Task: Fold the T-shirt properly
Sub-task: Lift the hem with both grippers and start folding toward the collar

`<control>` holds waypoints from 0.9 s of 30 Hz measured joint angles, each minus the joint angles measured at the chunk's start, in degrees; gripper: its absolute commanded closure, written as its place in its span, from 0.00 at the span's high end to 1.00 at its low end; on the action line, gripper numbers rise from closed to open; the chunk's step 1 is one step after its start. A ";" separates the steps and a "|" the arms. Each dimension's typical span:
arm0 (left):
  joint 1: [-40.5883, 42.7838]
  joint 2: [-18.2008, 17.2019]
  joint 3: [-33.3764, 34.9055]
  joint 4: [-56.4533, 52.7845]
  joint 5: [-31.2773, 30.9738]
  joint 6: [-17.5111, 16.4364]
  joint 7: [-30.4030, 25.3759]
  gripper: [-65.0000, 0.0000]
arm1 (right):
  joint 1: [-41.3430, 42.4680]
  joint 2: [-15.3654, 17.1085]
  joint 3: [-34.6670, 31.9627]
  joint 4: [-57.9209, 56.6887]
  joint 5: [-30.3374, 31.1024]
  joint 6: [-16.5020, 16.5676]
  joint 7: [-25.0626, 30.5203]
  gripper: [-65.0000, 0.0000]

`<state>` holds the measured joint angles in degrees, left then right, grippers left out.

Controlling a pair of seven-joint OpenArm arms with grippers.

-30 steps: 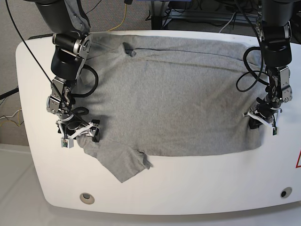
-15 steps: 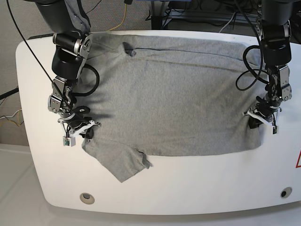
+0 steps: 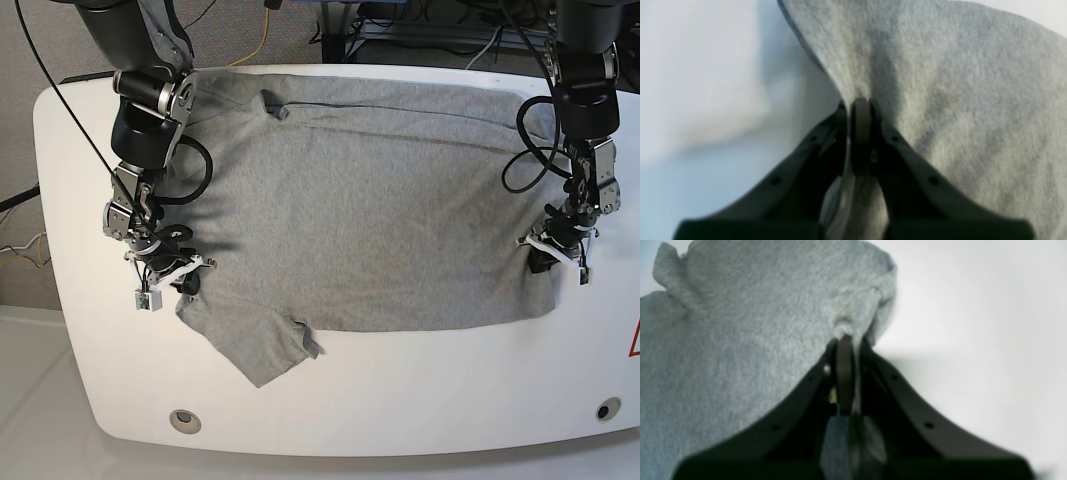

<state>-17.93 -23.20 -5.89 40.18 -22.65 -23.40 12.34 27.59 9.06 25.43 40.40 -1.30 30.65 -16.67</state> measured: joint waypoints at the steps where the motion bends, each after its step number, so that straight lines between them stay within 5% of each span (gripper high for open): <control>1: 0.00 0.00 0.00 0.00 -0.02 0.00 0.00 0.02 | 0.09 0.00 0.00 0.00 -0.02 0.00 -0.11 0.00; 14: -0.11 0.00 0.00 0.57 0.07 -0.11 0.44 0.02 | 1.73 0.00 -0.26 -0.02 -0.92 0.00 -3.08 0.00; 27: 1.77 0.83 0.35 11.61 2.91 0.70 11.72 0.02 | 2.69 -0.04 -0.31 0.63 -1.51 0.00 -5.35 0.00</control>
<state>-16.16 -22.37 -5.54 51.79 -19.75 -22.70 24.05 30.28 9.02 25.12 41.04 -2.81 30.65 -22.02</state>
